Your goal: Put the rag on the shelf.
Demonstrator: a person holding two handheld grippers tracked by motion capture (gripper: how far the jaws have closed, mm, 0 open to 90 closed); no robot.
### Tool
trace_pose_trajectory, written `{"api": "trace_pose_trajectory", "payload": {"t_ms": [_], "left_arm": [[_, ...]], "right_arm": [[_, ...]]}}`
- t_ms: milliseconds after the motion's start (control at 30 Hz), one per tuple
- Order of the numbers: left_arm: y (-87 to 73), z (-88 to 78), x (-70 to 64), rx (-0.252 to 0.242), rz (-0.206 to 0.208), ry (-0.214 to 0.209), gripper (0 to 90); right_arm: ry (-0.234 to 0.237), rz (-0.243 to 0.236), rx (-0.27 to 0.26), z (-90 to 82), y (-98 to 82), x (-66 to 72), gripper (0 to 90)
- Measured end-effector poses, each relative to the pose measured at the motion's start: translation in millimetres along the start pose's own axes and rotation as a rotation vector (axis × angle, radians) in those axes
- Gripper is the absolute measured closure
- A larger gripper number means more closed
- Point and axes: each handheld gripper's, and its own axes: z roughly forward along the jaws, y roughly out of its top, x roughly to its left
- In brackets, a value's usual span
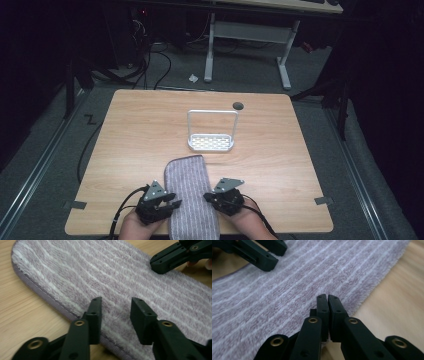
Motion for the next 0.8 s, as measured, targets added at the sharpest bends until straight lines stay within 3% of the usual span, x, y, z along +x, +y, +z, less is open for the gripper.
{"api": "trace_pose_trajectory", "payload": {"t_ms": [33, 67, 133, 167, 200, 233, 333, 467, 500, 533, 633, 733, 800], "left_arm": [[0.0, 0.0, 0.0, 0.000, 0.000, 0.000, 57.0], [4.2, -0.6, 2.7, -0.031, -0.005, 0.019, 55.9], [7.8, 0.8, 10.2, -0.044, -0.057, 0.036, 55.9], [7.8, 0.8, 10.2, -0.044, -0.057, 0.036, 56.3], [9.2, 2.9, 14.8, -0.046, -0.081, 0.055, 56.7], [10.1, 8.7, 20.0, -0.032, -0.074, 0.095, 56.7], [14.2, 22.2, 17.6, -0.027, -0.069, 0.114, 57.6], [21.3, 36.7, 0.1, -0.025, -0.006, 0.049, 57.3], [21.3, 36.7, 0.1, -0.025, -0.006, 0.049, 56.8], [22.0, 40.0, -8.5, -0.024, 0.001, -0.025, 55.5], [20.7, 40.0, -22.3, -0.004, 0.031, -0.094, 55.1], [19.9, 37.3, -29.1, 0.009, 0.059, -0.093, 53.2], [21.3, 33.3, -26.0, -0.023, 0.053, -0.063, 49.7]], "right_arm": [[0.000, 0.000, 0.000, 0.0, 0.0, 0.0, 85.8], [-0.014, 0.005, -0.025, -5.3, 3.1, -1.1, 82.8], [-0.025, 0.009, -0.047, -2.2, 11.9, -4.2, 81.4], [-0.025, 0.009, -0.047, -2.2, 11.9, -4.2, 81.4], [-0.030, 0.005, -0.044, 10.3, 23.0, -9.6, 80.0], [-0.034, 0.009, -0.033, 14.9, 25.5, -11.3, 79.7], [-0.039, 0.026, 0.010, 26.7, 23.4, -21.6, 79.8], [-0.058, 0.030, 0.023, 3.7, 5.1, -25.6, 78.7], [-0.056, 0.034, 0.021, -4.1, -2.2, -26.6, 77.6], [-0.055, 0.046, 0.014, -11.9, -9.9, -27.7, 76.5], [-0.068, 0.094, -0.016, -32.3, -32.4, -31.0, 75.3], [-0.065, 0.145, -0.037, -42.7, -39.3, -35.2, 70.4], [-0.082, 0.159, -0.068, -45.5, -38.2, -38.2, 64.5]]}}
